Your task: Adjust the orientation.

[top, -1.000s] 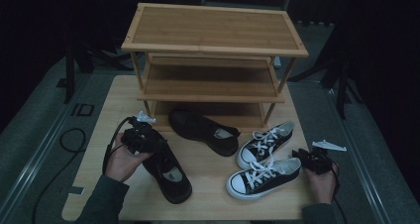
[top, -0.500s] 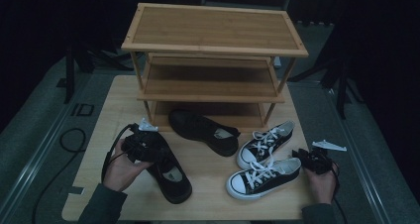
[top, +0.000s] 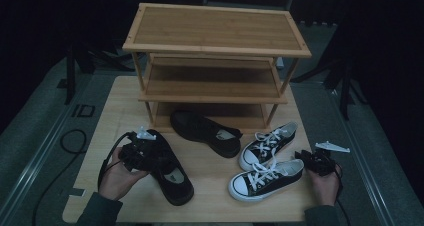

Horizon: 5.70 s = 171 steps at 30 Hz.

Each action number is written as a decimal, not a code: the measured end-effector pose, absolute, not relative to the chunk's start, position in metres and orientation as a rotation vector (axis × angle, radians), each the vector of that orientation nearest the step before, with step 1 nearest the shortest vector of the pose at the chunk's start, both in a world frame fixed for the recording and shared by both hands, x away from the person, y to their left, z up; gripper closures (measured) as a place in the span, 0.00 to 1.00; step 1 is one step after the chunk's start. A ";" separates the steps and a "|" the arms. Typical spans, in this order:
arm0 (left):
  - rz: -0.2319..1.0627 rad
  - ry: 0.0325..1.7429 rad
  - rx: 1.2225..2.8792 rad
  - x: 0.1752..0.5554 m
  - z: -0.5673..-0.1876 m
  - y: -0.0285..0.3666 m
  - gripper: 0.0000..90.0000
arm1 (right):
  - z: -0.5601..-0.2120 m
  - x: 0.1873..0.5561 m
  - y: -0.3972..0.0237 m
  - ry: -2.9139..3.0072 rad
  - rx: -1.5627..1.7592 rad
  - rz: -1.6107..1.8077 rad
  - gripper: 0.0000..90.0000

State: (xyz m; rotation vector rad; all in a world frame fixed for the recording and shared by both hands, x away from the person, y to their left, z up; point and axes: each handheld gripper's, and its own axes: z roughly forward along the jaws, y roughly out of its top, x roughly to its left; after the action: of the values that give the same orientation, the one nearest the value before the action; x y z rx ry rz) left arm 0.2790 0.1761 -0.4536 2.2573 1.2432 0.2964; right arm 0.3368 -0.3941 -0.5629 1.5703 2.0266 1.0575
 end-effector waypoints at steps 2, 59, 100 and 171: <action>0.295 1.244 2.268 0.278 -0.455 0.175 0.38 | -0.563 0.337 -0.394 2.027 1.570 1.058 0.68; 0.433 1.408 2.307 0.319 -0.471 0.250 0.98 | -0.563 0.337 -0.394 2.027 1.578 1.062 0.68; 0.359 1.356 2.200 0.343 -0.461 0.258 0.60 | -0.563 0.337 -0.395 2.024 1.581 1.069 0.67; 0.318 1.044 2.274 0.345 -0.414 0.126 0.72 | -0.563 0.338 -0.395 2.021 1.586 1.084 0.66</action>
State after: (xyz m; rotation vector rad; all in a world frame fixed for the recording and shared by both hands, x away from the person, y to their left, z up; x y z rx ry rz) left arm 0.3453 0.1257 -0.4142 2.2739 1.0437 0.3177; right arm 0.3383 -0.3954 -0.5631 1.5862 2.0214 1.0839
